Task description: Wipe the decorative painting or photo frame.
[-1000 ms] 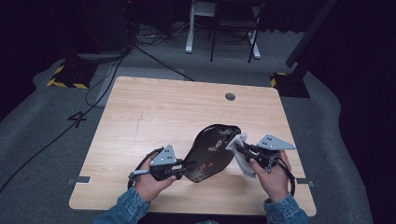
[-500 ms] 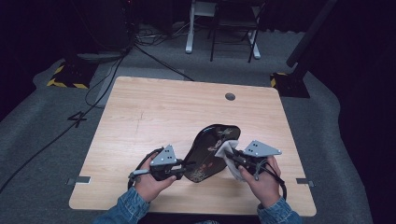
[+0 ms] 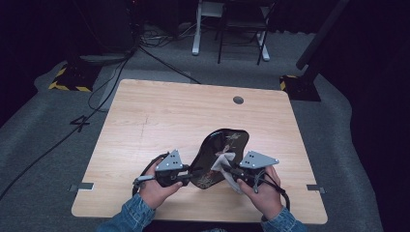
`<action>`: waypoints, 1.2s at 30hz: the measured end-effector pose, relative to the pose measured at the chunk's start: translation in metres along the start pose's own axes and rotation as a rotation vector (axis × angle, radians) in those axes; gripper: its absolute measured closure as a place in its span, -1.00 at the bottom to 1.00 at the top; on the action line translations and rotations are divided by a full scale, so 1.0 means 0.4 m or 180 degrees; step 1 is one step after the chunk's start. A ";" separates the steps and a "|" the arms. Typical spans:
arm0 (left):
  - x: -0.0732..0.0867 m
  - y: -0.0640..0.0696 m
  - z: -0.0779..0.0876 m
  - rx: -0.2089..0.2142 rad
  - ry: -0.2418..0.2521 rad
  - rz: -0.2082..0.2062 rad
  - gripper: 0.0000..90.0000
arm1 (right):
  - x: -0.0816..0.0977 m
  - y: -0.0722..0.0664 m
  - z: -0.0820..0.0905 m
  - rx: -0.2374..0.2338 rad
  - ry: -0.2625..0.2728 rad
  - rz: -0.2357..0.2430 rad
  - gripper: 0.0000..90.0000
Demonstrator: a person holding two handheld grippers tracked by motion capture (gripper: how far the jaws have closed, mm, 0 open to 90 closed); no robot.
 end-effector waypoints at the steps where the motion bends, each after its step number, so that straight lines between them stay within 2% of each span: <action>1: 0.000 0.000 0.000 0.0001 0.0000 -0.0002 0.73 | 0.000 0.000 0.000 0.0000 0.0000 0.0002 0.81; 8: 0.000 0.000 -0.001 0.0002 0.0006 0.0003 0.73 | 0.002 0.020 0.006 0.0019 0.0006 -0.0063 0.81; 29: 0.001 0.002 -0.001 0.0008 0.0009 0.0005 0.71 | 0.007 0.118 0.043 0.0388 0.0101 -0.0303 0.81; 36: 0.001 0.002 -0.001 0.0007 0.0009 0.0006 0.71 | 0.008 0.130 0.049 0.0453 0.0129 -0.0343 0.81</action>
Point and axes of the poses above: each handheld gripper's, and its own axes: z roughly backward along the jaws, x roughly out of its underside, y roughly to its right, the point moved 3 cm from there along -z, roughly forward along the jaws, and after that the axes turned 12 degrees about -z, right-handed, at the moved point
